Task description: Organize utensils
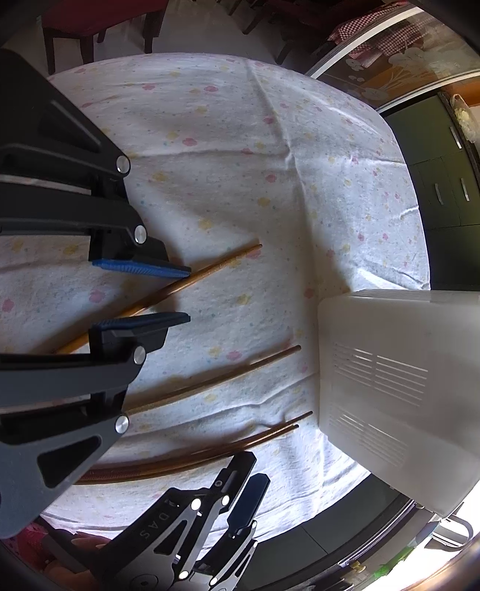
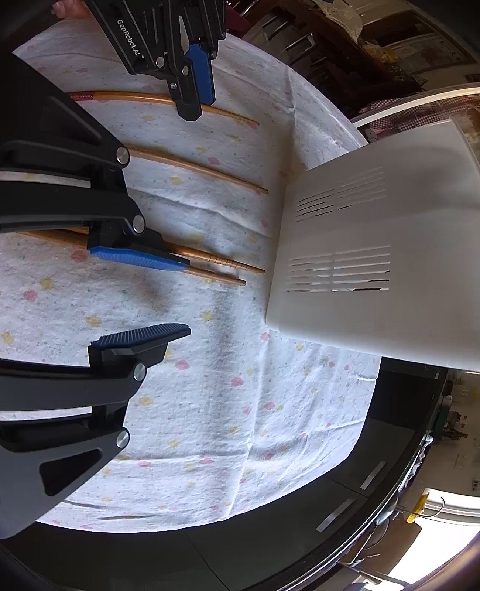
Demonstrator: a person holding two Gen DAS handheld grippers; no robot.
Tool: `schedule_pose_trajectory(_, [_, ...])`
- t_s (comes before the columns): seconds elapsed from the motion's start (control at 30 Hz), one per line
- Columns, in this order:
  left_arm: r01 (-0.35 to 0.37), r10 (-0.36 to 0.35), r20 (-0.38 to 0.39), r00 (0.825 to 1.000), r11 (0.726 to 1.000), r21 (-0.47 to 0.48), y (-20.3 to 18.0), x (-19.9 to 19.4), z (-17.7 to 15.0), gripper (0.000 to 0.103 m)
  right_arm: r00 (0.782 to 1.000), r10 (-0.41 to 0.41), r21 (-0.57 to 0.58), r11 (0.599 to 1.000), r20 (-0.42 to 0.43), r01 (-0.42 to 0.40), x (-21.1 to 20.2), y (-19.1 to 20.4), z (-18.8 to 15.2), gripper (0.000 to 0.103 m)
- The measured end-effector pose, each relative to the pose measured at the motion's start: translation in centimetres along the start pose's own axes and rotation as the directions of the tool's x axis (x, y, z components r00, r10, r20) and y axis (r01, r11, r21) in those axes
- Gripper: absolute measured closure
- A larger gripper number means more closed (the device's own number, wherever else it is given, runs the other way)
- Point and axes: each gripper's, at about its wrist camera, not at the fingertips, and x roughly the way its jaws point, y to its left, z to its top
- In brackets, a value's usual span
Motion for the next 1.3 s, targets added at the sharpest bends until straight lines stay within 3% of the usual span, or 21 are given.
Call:
schedule_pose_trajectory(0.3, [0.004, -0.004, 0.007, 1.000, 1.000, 0.016, -0.1, 0.1, 0.1, 0.084, 1.000, -0.005, -0.030, 1.000, -0.027, 0.004, 0.5, 1.4, -0.4, 0.074])
schedule_pose_trajectory(0.47, [0.000, 0.000, 0.014, 1.000, 1.000, 0.021, -0.3, 0.2, 0.1, 0.084, 0.999, -0.010, -0.056, 0.998, -0.040, 0.007, 0.8, 2.2, 0.2, 0.083])
schedule_pose_trajectory(0.53, [0.004, -0.004, 0.015, 1.000, 1.000, 0.017, -0.3, 0.2, 0.2, 0.084, 0.998, 0.017, -0.038, 0.999, -0.057, -0.019, 1.1, 2.0, 0.6, 0.090])
schedule_pose_trajectory(0.67, [0.023, -0.023, 0.013, 1.000, 1.000, 0.005, -0.2, 0.2, 0.4, 0.084, 0.994, 0.071, -0.004, 0.997, -0.082, -0.072, 1.3, 1.3, 1.0, 0.095])
schedule_pose_trajectory(0.73, [0.045, -0.045, 0.007, 0.999, 0.999, -0.002, -0.1, 0.3, 0.7, 0.093, 0.992, 0.095, 0.022, 0.995, -0.082, -0.094, 1.1, 0.7, 1.1, 0.097])
schedule_pose_trajectory(0.83, [0.082, -0.082, -0.004, 0.997, 0.996, -0.022, 0.0, 0.2, 1.1, 0.095, 0.991, 0.132, 0.056, 0.990, -0.032, -0.130, -0.5, -0.3, 1.2, 0.097])
schedule_pose_trajectory(1.3, [0.108, -0.120, 0.141, 0.983, 0.991, 0.084, -2.0, -7.8, 0.5, 0.097, 0.957, 0.221, 0.092, 0.966, 0.188, -0.241, -10.6, -3.6, -1.2, 0.097])
